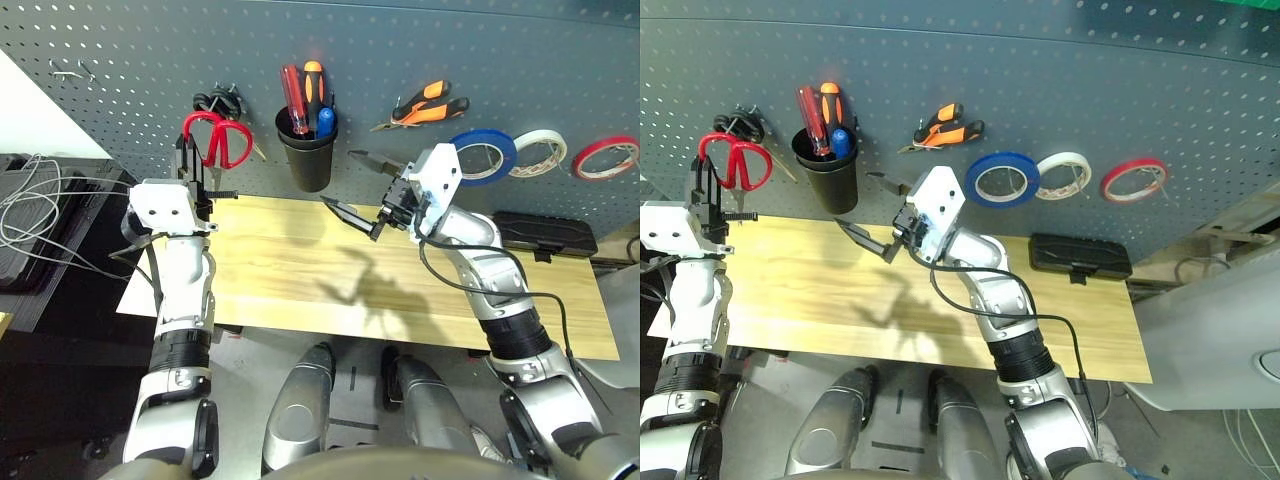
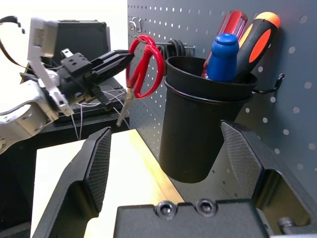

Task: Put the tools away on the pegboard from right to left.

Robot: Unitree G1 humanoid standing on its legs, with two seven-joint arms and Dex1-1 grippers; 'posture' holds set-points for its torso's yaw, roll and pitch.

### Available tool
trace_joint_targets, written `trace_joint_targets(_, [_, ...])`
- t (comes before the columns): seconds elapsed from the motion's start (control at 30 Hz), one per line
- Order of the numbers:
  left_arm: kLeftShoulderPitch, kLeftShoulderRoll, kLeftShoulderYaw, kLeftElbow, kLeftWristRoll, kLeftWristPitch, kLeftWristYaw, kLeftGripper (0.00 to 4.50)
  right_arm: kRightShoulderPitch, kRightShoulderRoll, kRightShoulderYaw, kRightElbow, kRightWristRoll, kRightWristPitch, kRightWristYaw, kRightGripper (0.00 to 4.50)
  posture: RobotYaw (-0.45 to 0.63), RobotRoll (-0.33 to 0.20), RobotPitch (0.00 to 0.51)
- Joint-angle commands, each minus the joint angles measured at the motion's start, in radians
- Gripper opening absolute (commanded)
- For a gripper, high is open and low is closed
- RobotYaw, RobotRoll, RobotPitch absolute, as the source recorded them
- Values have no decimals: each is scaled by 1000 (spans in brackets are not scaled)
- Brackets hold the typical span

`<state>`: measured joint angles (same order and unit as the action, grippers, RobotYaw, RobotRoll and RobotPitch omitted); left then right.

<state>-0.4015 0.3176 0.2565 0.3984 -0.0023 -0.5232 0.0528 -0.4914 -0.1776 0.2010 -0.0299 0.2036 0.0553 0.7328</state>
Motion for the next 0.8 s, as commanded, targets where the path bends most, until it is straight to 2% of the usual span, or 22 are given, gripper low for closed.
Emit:
trace_joint_targets(0.03, [10, 3, 12, 65, -20, 70, -6, 43, 2, 3, -2, -2, 12, -8, 1, 4500, 155, 0, 228])
trace_joint_targets(0.37, [-5, 3, -4, 99, -39, 166, -39, 43, 1, 6, -4, 4, 8, -8, -6, 4500, 157, 0, 221])
trace_joint_targets(0.5, [4, 14, -42, 128, 2, 117, -68, 979, 13, 5, -25, 50, -4, 19, -49, 4500, 157, 0, 221])
trace_joint_targets(0.8, [16, 11, -102, 273, 14, 93, -150, 4022, 76, -15, -84, 228, -43, 104, -177, 4500, 158, 0, 221])
